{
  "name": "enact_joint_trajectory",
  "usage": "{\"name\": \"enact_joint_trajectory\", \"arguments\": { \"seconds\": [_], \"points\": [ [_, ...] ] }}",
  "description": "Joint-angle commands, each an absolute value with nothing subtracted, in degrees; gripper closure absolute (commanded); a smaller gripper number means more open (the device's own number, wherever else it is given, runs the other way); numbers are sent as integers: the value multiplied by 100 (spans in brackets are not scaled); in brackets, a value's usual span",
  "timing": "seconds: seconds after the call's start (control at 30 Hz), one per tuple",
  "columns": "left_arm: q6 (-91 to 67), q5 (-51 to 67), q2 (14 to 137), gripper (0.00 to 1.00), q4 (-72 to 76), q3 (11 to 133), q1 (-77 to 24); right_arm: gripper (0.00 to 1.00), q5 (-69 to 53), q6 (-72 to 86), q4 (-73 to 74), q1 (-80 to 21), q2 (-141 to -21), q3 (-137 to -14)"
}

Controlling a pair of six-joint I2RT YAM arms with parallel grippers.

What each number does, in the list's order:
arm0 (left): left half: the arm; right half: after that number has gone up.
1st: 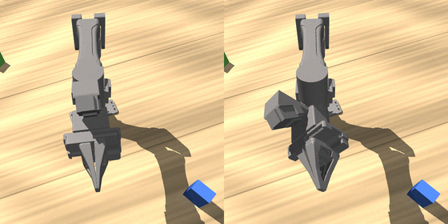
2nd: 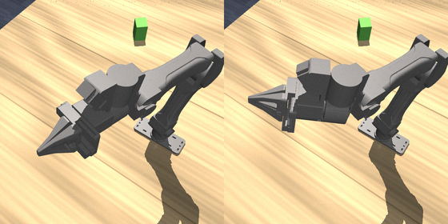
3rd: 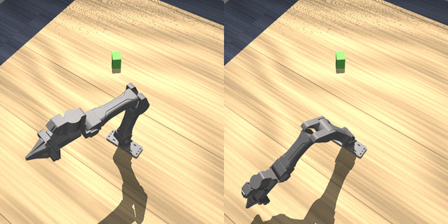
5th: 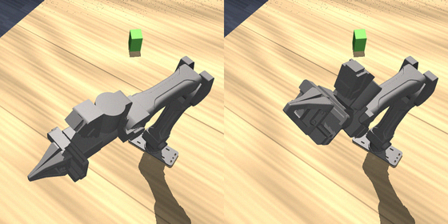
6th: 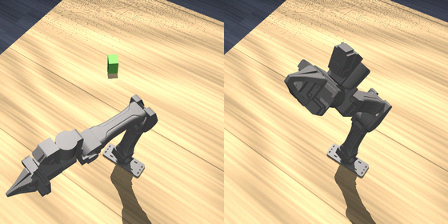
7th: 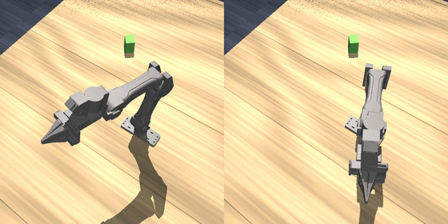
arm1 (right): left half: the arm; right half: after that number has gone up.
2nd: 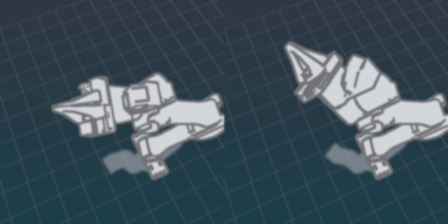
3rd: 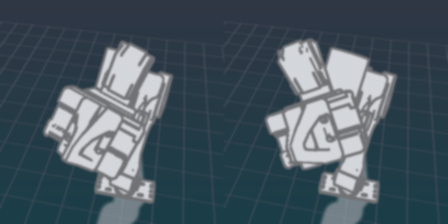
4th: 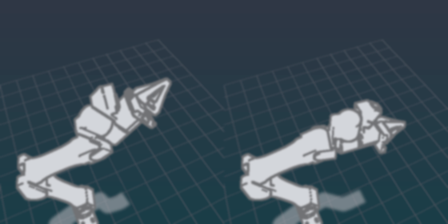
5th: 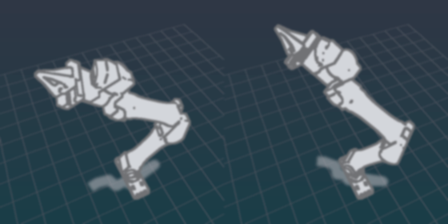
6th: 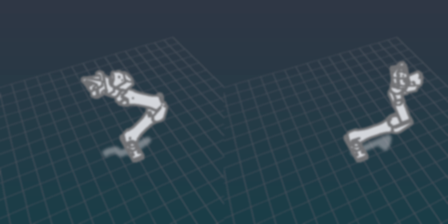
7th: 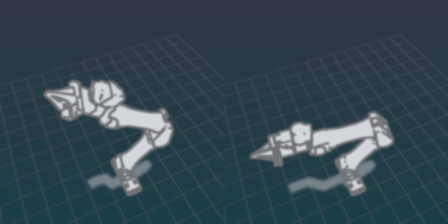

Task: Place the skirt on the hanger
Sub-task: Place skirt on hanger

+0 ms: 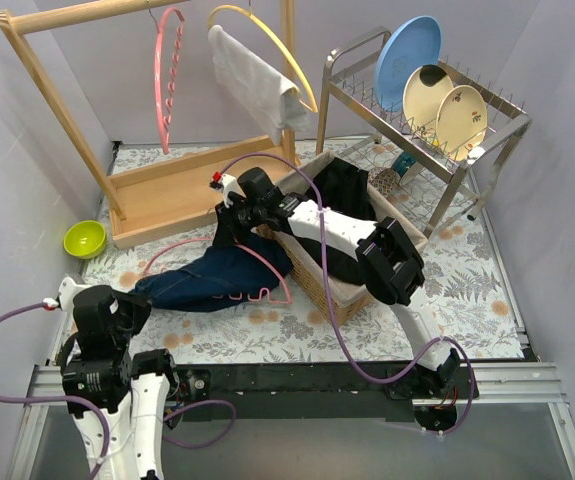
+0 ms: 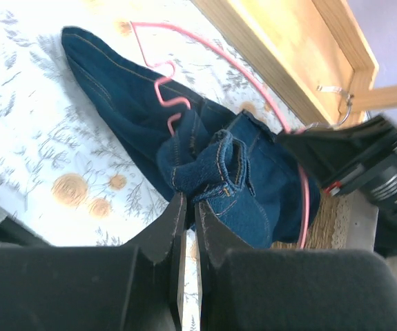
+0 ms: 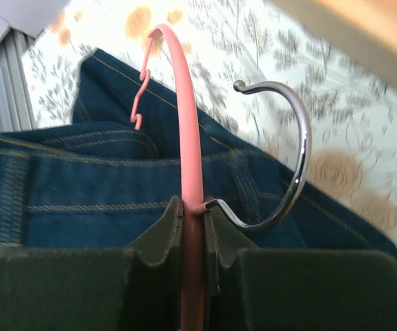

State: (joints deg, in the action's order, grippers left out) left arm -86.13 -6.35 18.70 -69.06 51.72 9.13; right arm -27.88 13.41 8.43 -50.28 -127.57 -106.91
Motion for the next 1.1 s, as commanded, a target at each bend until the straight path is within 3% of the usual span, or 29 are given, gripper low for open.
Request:
{"name": "enact_joint_trajectory", "arguments": {
  "seconds": [0.0,0.17,0.5,0.77,0.87,0.97,1.07],
  "points": [
    [-9096,-1765,1697,100,-7434,6078,905,99,-2575,879,686,-4720,-12182,-10476],
    [-9325,-2329,1521,100,-7743,6864,642,99,-2724,896,703,-4693,-12164,-10556],
    [-10186,-2145,887,100,-7963,5889,-272,99,-2610,308,931,-4676,-11435,-10898],
    [-9739,-1794,827,100,-7972,5994,-387,99,-2646,-167,1037,-4807,-10759,-10679],
    [-9808,-1223,809,99,-7963,5460,-395,99,-2540,-386,1125,-4957,-10574,-10652],
    [-9906,-739,1019,55,-7928,5036,-395,99,-2347,-650,1256,-5167,-10477,-10574],
    [-9449,-694,1090,34,-7682,5778,-387,99,-2075,-931,1161,-5335,-10293,-9944]
  ]
}}
